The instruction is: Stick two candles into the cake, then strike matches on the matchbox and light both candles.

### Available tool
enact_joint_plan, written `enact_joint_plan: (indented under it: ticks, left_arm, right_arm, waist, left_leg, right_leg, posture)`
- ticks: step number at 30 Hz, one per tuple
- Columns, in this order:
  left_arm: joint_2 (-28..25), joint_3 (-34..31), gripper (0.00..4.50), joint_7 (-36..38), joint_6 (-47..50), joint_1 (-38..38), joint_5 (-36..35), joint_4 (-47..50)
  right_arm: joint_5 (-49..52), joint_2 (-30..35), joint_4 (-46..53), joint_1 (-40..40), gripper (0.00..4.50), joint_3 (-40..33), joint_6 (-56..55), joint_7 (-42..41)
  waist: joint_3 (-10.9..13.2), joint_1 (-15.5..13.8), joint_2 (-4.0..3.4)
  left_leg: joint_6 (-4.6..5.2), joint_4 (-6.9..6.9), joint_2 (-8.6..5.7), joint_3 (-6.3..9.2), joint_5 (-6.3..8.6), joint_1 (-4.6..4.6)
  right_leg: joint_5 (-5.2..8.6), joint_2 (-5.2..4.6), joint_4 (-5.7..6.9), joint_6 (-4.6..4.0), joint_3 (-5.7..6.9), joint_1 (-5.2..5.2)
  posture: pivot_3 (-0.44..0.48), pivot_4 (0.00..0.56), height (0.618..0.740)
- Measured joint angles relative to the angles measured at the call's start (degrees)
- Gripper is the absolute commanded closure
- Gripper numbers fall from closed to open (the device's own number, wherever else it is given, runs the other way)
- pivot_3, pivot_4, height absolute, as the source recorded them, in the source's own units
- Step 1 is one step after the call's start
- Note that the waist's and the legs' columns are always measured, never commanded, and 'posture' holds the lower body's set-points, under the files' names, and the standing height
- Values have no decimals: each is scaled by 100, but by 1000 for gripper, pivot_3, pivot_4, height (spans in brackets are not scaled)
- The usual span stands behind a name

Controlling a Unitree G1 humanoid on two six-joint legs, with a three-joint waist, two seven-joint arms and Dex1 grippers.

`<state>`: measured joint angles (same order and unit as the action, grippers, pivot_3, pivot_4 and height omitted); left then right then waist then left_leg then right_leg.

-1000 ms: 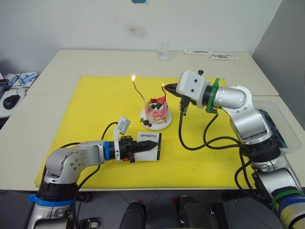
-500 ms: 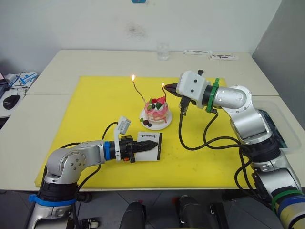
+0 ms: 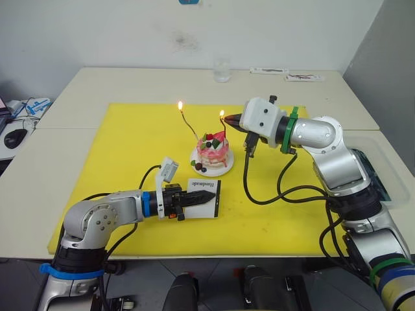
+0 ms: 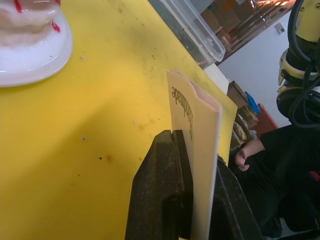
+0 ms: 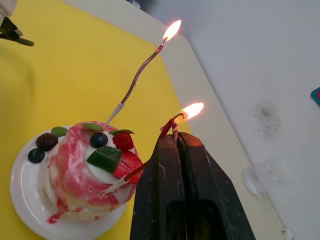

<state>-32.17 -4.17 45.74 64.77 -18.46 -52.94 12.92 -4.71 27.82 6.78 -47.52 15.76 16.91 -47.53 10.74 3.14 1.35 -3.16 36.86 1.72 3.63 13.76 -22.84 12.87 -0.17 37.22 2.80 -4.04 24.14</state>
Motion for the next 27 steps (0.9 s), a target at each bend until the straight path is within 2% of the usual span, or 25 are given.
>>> enact_joint_plan:
  ticks: [13, 19, 27]
  left_arm:
    - [52, -7, 4500, 5, 100, -33, -121, -14]
    - [-36, -83, 4500, 17, 104, 69, -119, -20]
    - [78, -53, 4500, 14, 100, 176, -120, 1]
  right_arm:
    - [517, 824, 1512, 1053, 4476, -692, 802, -196]
    - [687, 1451, 2065, 2073, 4476, -1844, 1503, 28]
    - [886, 1408, 2321, 3573, 4476, -3649, 2465, 711]
  waist:
    - [0, -21, 0]
    - [0, -43, 0]
    - [0, -77, 0]
  left_leg:
    - [0, 1, 0, 2, 0, -1]
    - [0, 1, -1, -3, 0, -3]
    - [0, 6, -2, -6, 0, -2]
  right_leg:
    - [5, 0, -2, -8, 1, -1]
    - [11, -1, -7, -18, -2, -1]
    - [13, -1, -7, -22, -5, -2]
  posture:
    - [0, 150, 740]
    - [0, 150, 740]
    - [0, 150, 740]
